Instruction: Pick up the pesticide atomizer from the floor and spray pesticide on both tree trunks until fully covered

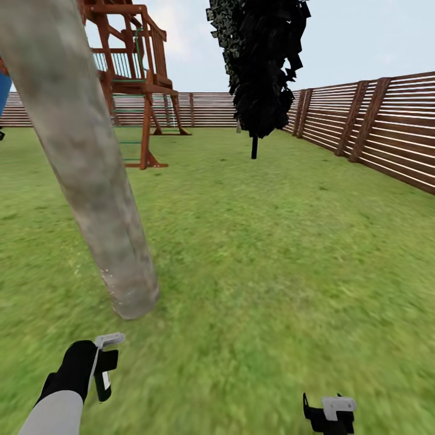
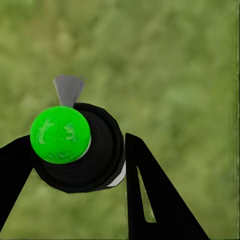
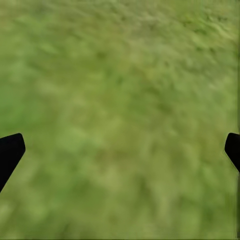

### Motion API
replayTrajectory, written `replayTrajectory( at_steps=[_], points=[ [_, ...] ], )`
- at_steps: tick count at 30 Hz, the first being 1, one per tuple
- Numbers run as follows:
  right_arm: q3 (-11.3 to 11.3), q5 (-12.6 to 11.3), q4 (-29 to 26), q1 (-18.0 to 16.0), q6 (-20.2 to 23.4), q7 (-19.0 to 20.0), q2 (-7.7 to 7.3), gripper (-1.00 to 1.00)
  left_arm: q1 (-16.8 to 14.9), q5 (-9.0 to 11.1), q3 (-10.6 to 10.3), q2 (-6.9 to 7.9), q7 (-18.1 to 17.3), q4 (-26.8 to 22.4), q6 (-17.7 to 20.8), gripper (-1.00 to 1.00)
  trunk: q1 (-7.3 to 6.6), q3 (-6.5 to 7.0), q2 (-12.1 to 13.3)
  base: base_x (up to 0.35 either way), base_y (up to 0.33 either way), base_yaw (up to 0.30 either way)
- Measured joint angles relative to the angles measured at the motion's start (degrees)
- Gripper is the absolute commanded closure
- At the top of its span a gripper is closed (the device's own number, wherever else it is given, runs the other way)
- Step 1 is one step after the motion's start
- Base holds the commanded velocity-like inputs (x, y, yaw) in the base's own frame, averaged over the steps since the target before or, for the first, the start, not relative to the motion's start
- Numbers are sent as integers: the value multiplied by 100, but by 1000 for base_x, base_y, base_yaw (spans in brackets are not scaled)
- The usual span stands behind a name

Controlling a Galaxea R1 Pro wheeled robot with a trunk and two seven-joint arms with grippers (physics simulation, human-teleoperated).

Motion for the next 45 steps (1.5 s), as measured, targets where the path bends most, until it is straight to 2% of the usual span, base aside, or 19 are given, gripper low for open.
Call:
replayTrajectory(
  at_steps=[11,15,23,31,32,34,36,38,41,43,45],
  points=[
    [-1,2,0,0,0,0,3,-100,2,0,0,-1,0,0,0,100,0,0,0,237,-194,1],
    [5,1,0,0,0,-1,4,-100,2,-1,0,-1,40,0,-204,100,0,0,0,164,-211,257],
    [5,1,0,0,0,0,4,-100,-2,0,1,10,51,-42,-211,100,0,0,0,-59,-147,276],
    [-1,0,0,0,0,7,4,-100,-92,4,-2,139,-10,-91,-213,100,0,0,0,-3,-1,84],
    [-2,0,0,0,0,6,2,-100,-103,24,-27,93,-10,-89,-212,100,0,0,0,0,0,1],
    [-2,1,0,0,0,7,-1,-100,-240,65,-281,-74,-1,-95,-193,100,0,1,0,0,0,0],
    [-2,1,0,0,1,6,-2,-100,-420,17,-433,-119,2,-97,-182,100,0,1,0,0,0,0],
    [-1,1,0,0,0,4,-2,-100,-523,-9,-464,-62,1,-99,-171,100,0,0,0,0,0,0],
    [-1,4,0,0,0,6,2,-100,-591,-19,-458,177,-26,-247,-151,100,0,0,0,0,0,60],
    [-2,2,0,0,0,4,2,-100,-603,24,-477,140,-62,-287,-139,100,0,0,0,0,0,226],
    [-3,0,0,0,0,5,1,-100,-646,64,-546,-142,-96,-302,-128,100,0,0,0,0,0,268]
  ],
)
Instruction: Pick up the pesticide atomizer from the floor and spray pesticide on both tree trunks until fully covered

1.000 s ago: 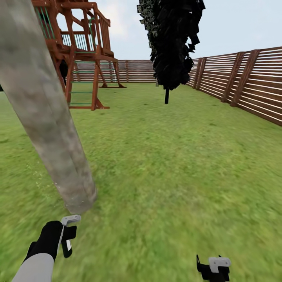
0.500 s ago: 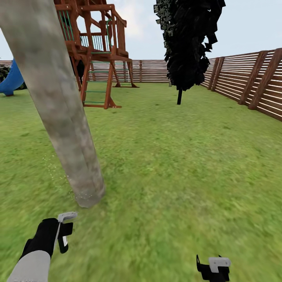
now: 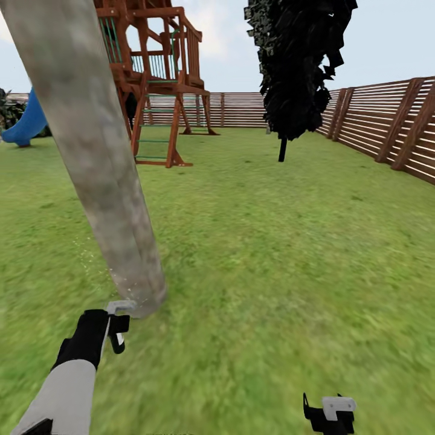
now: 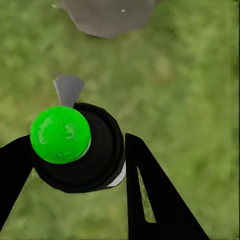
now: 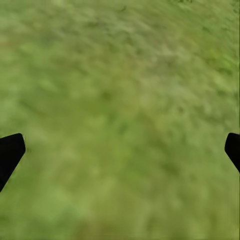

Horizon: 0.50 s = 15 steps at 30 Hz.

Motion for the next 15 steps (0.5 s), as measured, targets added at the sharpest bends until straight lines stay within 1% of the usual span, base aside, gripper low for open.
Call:
replayTrajectory(
  at_steps=[1,2,3,4,6,7,8,9,10,11,12,13,15],
  points=[
    [0,0,0,0,0,-1,0,-100,-21,-31,-34,-66,-5,-3,-3,100,0,0,0,0,0,274],
    [0,0,0,0,0,-1,-3,-100,-42,-53,-51,-84,-5,-5,-5,100,0,0,0,0,0,256],
    [0,0,0,0,0,-2,-4,-100,-82,-67,-51,-67,-7,-6,-3,100,0,0,0,0,0,98],
    [1,4,0,0,0,-3,-5,-100,-156,-109,-27,55,-11,-20,-4,100,0,1,0,0,0,50],
    [2,2,0,0,0,0,-6,-100,-187,-98,-9,271,-17,-95,14,100,0,0,0,0,0,19],
    [2,3,0,0,0,-2,-6,-100,-182,-74,-10,315,-34,-124,27,100,0,0,0,0,0,7],
    [1,1,0,0,0,-4,-6,-100,-172,-51,-29,307,-51,-138,36,100,0,0,0,0,0,3],
    [1,2,0,0,0,-2,-6,-100,-169,-39,-51,265,-62,-152,42,100,0,0,0,0,0,1],
    [1,1,0,0,0,-3,-6,-100,-191,-7,-63,157,-69,-161,49,100,0,0,0,0,0,0],
    [1,3,0,0,0,-1,-6,-100,-204,-29,-66,79,-70,-198,46,100,0,0,0,0,0,0],
    [1,2,0,0,0,-1,-6,-100,-213,-49,-68,37,-75,-283,46,100,0,0,0,0,0,0],
    [1,4,0,0,0,-3,-6,-100,-215,-65,-66,21,-77,-393,48,100,0,0,0,0,0,0],
    [2,2,0,0,0,0,-6,-100,-201,-83,-38,68,-80,-583,56,100,0,0,0,0,0,0]
  ],
)
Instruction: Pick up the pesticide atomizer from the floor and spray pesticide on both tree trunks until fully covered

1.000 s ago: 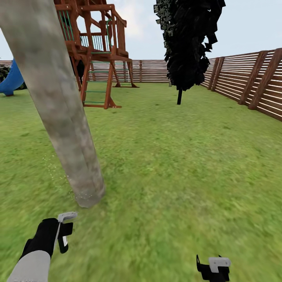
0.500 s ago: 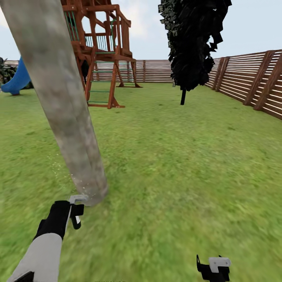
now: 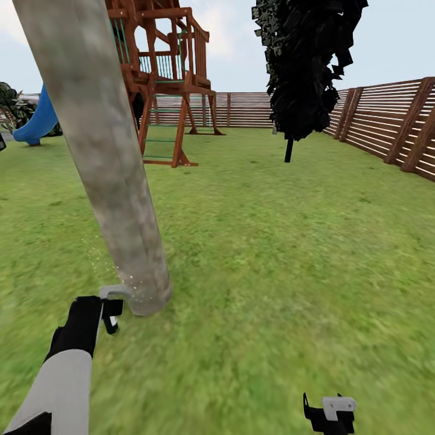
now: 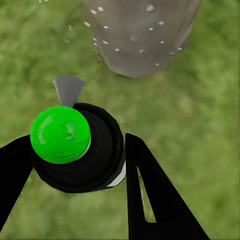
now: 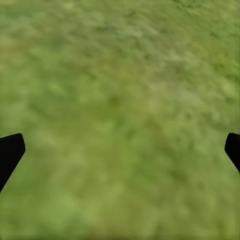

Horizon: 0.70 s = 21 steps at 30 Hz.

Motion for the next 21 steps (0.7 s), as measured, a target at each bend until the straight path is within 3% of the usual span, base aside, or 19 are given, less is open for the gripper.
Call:
replayTrajectory(
  at_steps=[2,6,8,10,13,14,16,19,21],
  points=[
    [0,0,0,0,1,1,1,-100,29,12,2,49,-6,-128,6,100,0,0,0,-35,0,0],
    [0,-1,0,0,0,-4,0,-100,16,24,-30,-21,-17,-248,11,100,0,0,0,-190,0,0],
    [-1,1,0,0,0,-1,0,-100,-28,62,-54,-148,-18,-258,18,100,0,0,0,-32,0,0],
    [0,3,0,0,0,2,0,-100,-133,36,-265,-282,-18,-367,97,100,0,0,0,-5,0,0],
    [0,4,0,0,1,-3,0,-100,-197,3,-321,-220,-47,-725,393,100,0,0,0,-1,0,0],
    [0,2,0,0,2,-1,2,-100,-204,-8,-310,-98,-271,-909,449,100,0,0,0,0,0,0],
    [-1,1,0,0,0,2,0,-100,-175,31,-330,-21,-651,-1037,488,100,0,0,0,0,0,0],
    [-2,0,0,0,0,0,0,-100,-178,31,-407,-88,-828,-1079,535,100,0,0,0,0,0,95],
    [-1,-1,0,0,0,0,0,-100,-161,-9,-688,-113,-842,-1083,619,100,0,0,0,0,0,246]
  ],
)
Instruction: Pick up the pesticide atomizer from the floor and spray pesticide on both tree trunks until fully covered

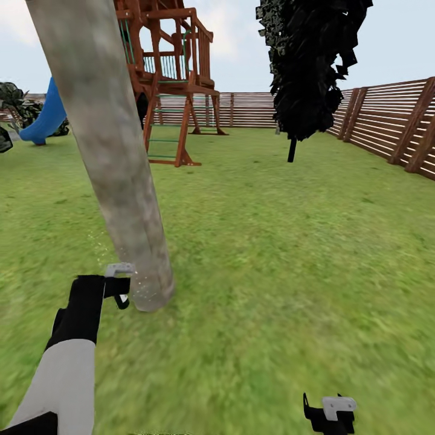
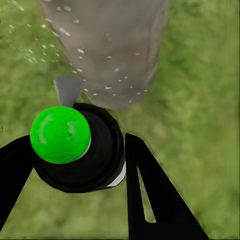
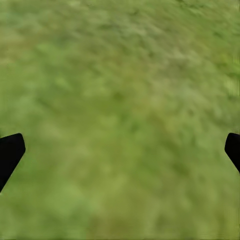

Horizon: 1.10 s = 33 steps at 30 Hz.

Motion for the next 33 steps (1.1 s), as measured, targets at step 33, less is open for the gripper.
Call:
replayTrajectory(
  at_steps=[33],
  points=[
    [1,8,0,0,0,-6,-1,-100,255,-71,-108,151,7,-572,420,100,0,0,0,68,-227,102]
  ],
)
